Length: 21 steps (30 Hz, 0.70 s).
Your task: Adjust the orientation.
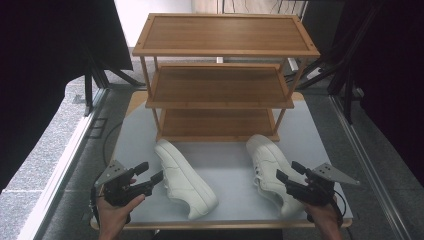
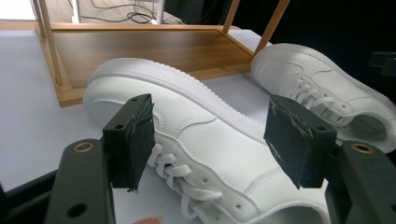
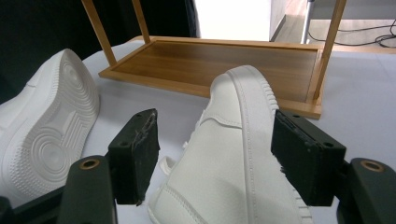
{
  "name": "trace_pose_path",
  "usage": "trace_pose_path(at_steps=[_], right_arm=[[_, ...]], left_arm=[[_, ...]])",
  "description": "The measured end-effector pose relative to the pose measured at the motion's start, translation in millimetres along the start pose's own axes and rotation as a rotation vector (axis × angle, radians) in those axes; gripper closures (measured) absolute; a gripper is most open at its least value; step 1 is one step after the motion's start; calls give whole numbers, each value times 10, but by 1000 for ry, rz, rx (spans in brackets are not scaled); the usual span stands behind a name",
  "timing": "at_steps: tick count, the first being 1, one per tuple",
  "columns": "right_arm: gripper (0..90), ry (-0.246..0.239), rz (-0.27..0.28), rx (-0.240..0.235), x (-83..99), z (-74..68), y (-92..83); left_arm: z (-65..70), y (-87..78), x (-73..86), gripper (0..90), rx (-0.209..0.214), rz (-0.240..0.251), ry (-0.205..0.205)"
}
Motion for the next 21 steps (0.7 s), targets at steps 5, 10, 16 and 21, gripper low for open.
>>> trace_pose_path(at_steps=[5,10,16,21], right_arm=[[318,15,-4,-2,13,52,7],[341,-3,-14,-11,27,19,13],[342,-13,-17,-10,31,-25,11],[349,-8,-17,-16,38,-26,-1]], left_arm=[[-27,14,13,375,-11,5,-19],[-29,-4,21,417,-20,11,-40],[18,-117,-9,433,-8,38,-38],[24,-155,-25,493,4,55,-51]])
Point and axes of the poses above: each handheld gripper's, and its own axes: y roughly forward along the jaws, x roughly out of its underside, z roughly to its right, the point moved 8 cm from there along y, roughly forward along the jaws, and after that the axes turned 13 degrees about -z, right-handed, at the moved point
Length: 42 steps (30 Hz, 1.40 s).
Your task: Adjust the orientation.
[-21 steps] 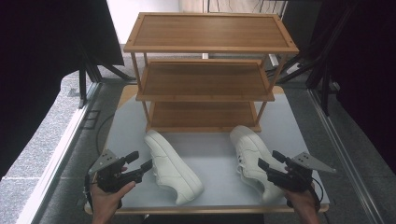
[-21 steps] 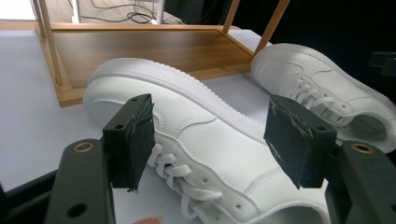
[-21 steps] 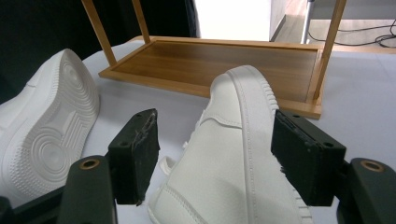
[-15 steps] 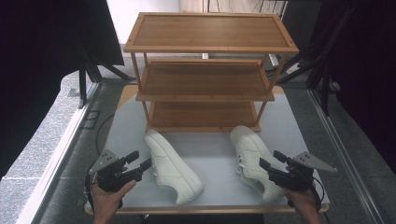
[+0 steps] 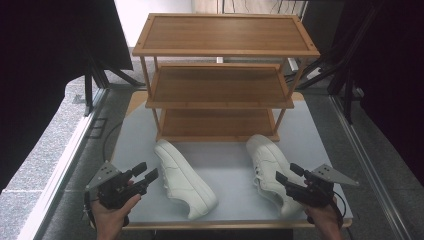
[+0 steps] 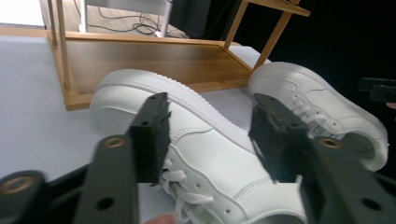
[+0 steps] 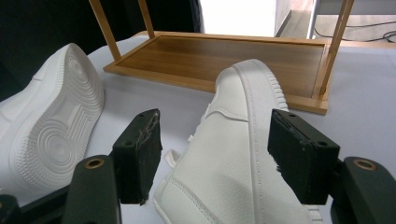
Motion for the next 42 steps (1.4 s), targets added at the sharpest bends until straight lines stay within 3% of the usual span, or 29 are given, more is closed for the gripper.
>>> trace_pose_path(at_steps=[7,11,17,24,26,30,35,42], right_arm=[[350,10,18,-7,6,39,-52],[351,25,25,-19,7,54,-78],[353,31,35,-40,-26,62,-86],[353,25,23,-55,-42,19,-34],[353,23,22,-57,-50,8,-20],[352,21,18,-58,-51,-17,-2],[352,23,13,-59,-37,-14,6],[352,26,14,-57,-32,-3,-9]], left_arm=[[88,-19,72,694,3,-18,14],[165,-44,150,712,11,-47,6],[231,-15,480,787,-23,-102,4],[235,3,827,851,12,-146,-53],[293,40,898,871,40,-170,-36],[402,173,1040,892,50,-243,6],[464,365,1084,891,54,-299,16],[533,538,986,889,62,-325,37]])
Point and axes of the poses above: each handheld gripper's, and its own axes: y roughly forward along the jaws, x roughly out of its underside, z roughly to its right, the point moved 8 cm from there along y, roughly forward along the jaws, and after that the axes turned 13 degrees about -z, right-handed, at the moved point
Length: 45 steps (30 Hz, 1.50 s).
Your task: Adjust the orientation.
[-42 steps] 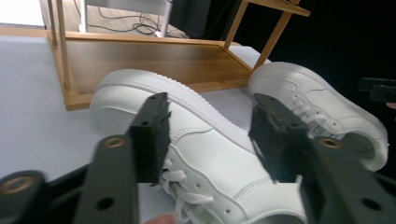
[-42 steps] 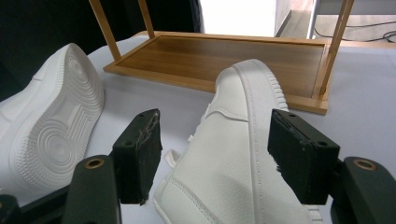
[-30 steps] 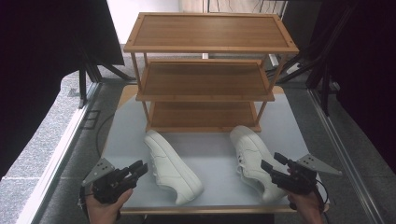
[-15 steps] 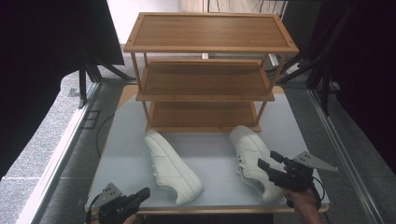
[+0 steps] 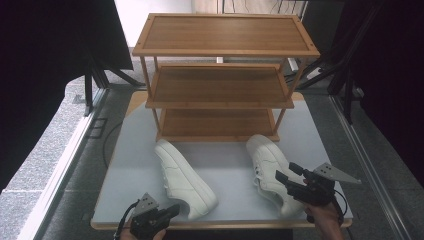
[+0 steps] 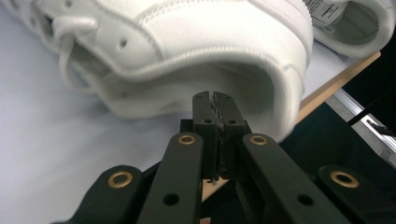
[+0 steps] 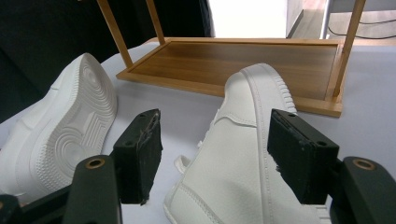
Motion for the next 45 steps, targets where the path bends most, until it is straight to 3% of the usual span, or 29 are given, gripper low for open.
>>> trace_pose_path(at_steps=[22,32,36,45], right_arm=[[348,6,6,6,0,28,-24],[343,5,10,7,-3,33,-27],[342,9,11,8,3,60,-41],[343,34,32,15,-2,146,-120]], left_arm=[[99,88,-364,886,-1,-9,62],[182,156,-708,880,-7,2,111],[249,289,-973,876,1,-1,136],[398,457,-1240,866,-20,9,166]])
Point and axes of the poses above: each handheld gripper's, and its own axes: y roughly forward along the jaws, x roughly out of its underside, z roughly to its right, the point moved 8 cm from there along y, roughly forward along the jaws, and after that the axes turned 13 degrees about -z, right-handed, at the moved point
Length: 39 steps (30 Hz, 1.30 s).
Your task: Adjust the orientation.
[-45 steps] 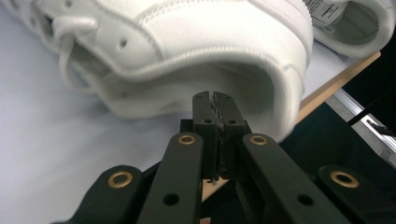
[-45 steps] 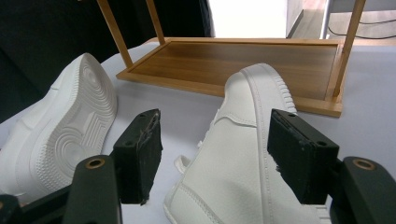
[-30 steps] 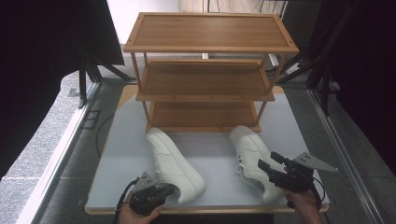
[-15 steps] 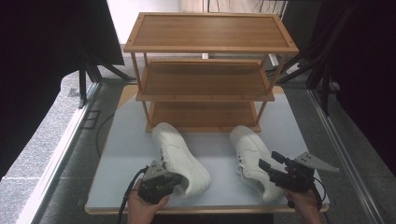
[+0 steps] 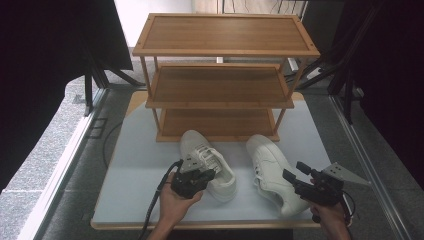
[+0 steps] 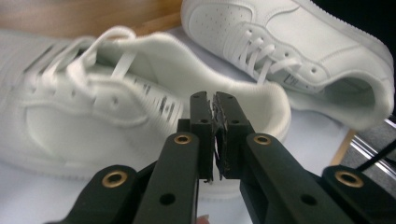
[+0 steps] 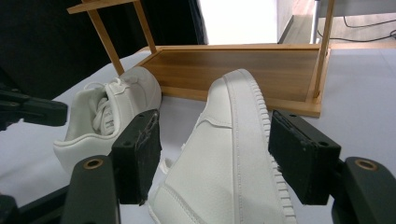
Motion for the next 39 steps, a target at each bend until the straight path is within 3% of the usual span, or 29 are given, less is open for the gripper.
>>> trace_pose_path(at_steps=[3,6,9,11,12,23,33,39], right_arm=[[343,0,2,-2,-3,-7,1],[343,-5,-3,-3,2,-21,12],[342,-11,-6,-3,9,-27,16],[342,-5,-5,-3,10,-18,9],[342,-2,-5,-2,12,-10,7],[336,-9,-19,-8,35,-69,41],[333,-12,-20,-6,41,-80,32],[333,-6,-22,-2,38,-71,36]], left_arm=[[28,95,-77,867,2,-5,0],[10,273,-101,870,-11,-47,-18],[3,352,-78,871,-11,-74,-28],[-7,439,15,870,-10,-116,-36],[-10,439,29,879,2,-105,-39],[-34,396,78,898,-3,-113,-44],[-100,218,263,895,-11,-119,-43],[-308,2,450,891,-29,-128,-72]])
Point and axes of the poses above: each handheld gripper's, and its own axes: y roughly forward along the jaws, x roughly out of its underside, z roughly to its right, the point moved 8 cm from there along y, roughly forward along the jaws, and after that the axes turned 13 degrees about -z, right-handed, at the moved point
